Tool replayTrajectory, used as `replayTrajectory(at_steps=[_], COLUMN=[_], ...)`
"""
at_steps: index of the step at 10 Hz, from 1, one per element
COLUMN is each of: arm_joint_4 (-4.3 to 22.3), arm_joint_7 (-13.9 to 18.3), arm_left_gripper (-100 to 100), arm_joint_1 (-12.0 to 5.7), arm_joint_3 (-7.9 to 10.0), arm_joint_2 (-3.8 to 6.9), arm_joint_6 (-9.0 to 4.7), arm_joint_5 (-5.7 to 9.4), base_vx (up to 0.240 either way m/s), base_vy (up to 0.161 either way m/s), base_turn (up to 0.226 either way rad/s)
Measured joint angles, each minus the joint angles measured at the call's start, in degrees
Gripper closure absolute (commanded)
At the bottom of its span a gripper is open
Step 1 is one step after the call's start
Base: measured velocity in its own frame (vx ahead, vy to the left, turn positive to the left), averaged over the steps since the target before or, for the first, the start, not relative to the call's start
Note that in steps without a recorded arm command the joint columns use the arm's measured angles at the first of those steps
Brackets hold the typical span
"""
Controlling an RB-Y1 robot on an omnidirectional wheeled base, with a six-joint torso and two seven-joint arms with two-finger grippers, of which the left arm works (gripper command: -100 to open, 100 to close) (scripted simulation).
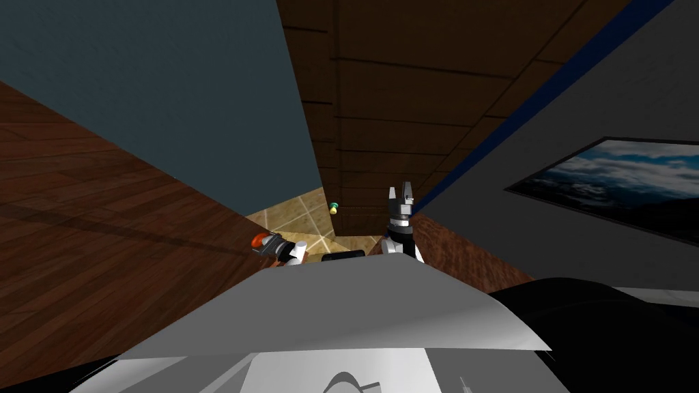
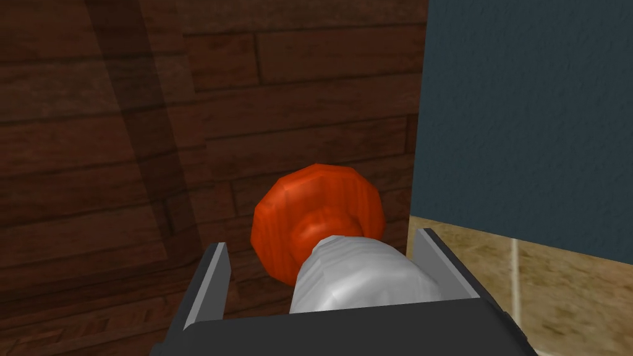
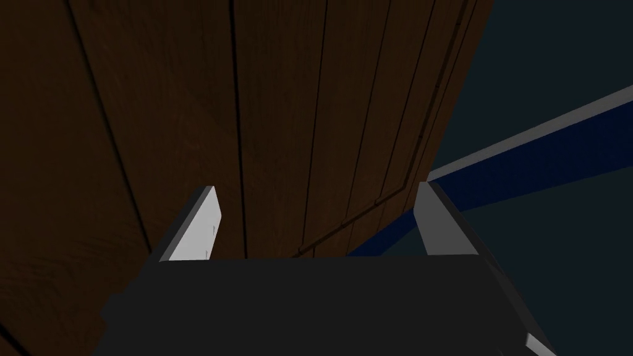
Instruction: Push the door open
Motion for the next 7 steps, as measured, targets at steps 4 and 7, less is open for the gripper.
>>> replayTrajectory(at_steps=[4,7], arm_joint_4=[2.5,1.2], arm_joint_7=[1.0,-0.5], arm_left_gripper=[100,100], arm_joint_1=[-1.09,-1.05], arm_joint_3=[2.63,5.23], arm_joint_2=[0.76,0.59], arm_joint_6=[-1.63,-1.81], arm_joint_5=[0.55,1.39], base_vx=[0.018,0.027], base_vy=[0.034,0.049], base_turn=[-0.067,-0.110])
